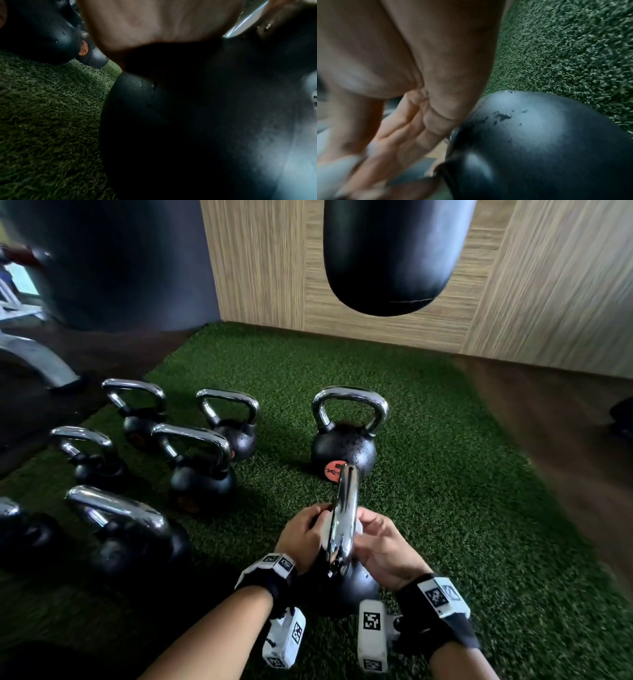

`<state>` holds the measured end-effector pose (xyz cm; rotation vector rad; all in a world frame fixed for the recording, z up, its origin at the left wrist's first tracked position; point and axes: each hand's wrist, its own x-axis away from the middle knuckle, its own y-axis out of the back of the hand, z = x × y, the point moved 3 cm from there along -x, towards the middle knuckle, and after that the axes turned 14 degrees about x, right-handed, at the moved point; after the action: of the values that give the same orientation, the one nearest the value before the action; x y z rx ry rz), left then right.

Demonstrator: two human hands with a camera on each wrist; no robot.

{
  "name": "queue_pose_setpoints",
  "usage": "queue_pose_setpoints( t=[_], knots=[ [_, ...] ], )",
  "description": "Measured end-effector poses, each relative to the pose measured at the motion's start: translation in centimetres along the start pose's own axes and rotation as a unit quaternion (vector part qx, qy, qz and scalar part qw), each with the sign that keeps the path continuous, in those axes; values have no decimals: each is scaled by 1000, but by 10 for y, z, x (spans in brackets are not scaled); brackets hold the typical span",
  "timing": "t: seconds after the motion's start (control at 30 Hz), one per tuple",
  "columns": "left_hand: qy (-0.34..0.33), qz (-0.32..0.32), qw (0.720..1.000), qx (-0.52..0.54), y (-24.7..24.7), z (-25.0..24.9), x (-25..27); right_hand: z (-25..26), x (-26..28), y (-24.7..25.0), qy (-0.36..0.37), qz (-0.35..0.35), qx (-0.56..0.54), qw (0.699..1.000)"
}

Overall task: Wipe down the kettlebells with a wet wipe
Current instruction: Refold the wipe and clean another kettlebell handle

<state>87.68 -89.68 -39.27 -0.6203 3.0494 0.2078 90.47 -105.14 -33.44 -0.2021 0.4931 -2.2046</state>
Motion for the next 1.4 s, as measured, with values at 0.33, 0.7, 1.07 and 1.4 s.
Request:
queue_pose_setpoints(
  t=[0.33, 0.7, 1.07, 1.4],
  knots=[
    [-25, 2, 999, -28, 0, -1, 0, 10, -15, -1, 101, -199, 121, 967],
    [-27, -10, 998, -59, 1, 4, -2, 28, -27, 13, 103, -357, 461, 806],
    [-46, -14, 998, -46, 0, 5, -3, 38, -45, 12, 4, -371, 588, 719],
    [35, 53, 998, -2, 2, -4, -8, 44, -19, -5, -106, -265, 556, 781]
  ],
)
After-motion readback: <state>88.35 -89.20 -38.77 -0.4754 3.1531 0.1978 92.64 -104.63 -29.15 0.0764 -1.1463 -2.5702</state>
